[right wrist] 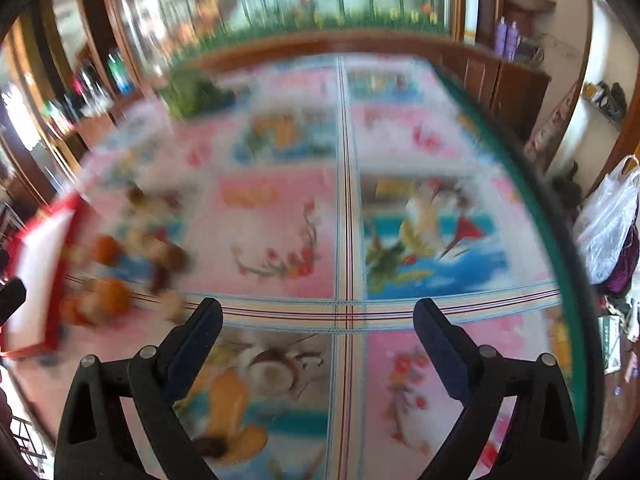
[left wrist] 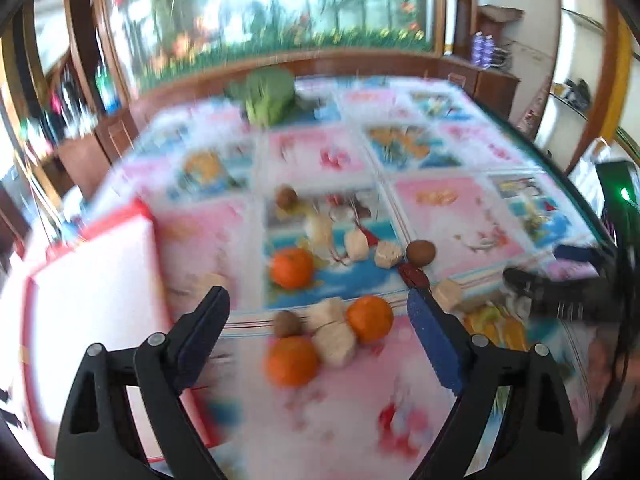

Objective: Organize fruits

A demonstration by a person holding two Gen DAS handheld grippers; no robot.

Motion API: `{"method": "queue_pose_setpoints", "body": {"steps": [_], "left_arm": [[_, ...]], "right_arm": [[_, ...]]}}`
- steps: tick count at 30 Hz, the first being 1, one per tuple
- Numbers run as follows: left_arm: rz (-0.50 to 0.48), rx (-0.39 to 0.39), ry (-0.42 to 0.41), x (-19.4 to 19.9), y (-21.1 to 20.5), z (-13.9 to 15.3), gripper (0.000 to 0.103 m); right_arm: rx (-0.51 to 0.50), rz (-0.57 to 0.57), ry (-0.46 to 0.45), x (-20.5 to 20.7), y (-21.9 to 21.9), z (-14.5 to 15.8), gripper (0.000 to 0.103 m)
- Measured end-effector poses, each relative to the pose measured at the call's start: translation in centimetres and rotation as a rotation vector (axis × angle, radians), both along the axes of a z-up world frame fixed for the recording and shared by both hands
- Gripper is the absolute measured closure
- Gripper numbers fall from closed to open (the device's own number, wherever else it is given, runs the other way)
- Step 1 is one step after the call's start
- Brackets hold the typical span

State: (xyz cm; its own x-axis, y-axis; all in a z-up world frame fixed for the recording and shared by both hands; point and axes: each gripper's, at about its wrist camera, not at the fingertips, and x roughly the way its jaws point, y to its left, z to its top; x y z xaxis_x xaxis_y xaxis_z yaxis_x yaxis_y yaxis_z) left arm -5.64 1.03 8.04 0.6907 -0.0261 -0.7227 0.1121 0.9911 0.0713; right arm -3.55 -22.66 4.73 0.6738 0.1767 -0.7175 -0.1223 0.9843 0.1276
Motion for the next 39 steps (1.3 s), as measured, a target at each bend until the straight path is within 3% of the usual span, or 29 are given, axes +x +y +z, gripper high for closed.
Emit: {"method": "queue_pose_setpoints", "body": {"steps": [3,6,7,10,14,19,28,39], "left_arm": [[-0.007,-0.03,-0.075,-4.3,3.4,3.8,0.0],[0.034,-0.048,-0.191,-9.8,7.7,5.8,0.0],[0.046,-0.027,-0.206,-11.5,9.0,5.7,0.0],[0.142,0.018,-0.159,-14.8,12.5,3.9,0.0],[0.256,-0.023,-0.068,-17.6,15.8,0.5,0.0],[0.24,0.096,-0.008,-18.3,14.8,-3.2,0.0],[0.193,0.036,0.043,-19.0,14.7,-5.5,0.0],[0.181,0.016,0.039,-19.1,14.2,-5.3,0.0]], "right_arm": [[0.087,0.065,-0.117,-5.0,-0.8,3.2,0.005],[0.12,0.139,-0.305,-10.9,-0.2,5.0,0.0],[0.119,0.155,-0.328,-11.9,0.1,5.1,0.0],[0.114,0.184,-0.286,-12.9,0.7,4.3,0.0],[0.099,0.179,-0.224,-13.7,1.3,2.4,0.0],[0.052,0.17,-0.191,-15.1,2.0,-0.1,0.0],[0.084,0.164,-0.195,-15.6,2.3,-1.0,0.0],[0.084,0.162,-0.188,-15.9,2.3,-1.0,0.0]]}}
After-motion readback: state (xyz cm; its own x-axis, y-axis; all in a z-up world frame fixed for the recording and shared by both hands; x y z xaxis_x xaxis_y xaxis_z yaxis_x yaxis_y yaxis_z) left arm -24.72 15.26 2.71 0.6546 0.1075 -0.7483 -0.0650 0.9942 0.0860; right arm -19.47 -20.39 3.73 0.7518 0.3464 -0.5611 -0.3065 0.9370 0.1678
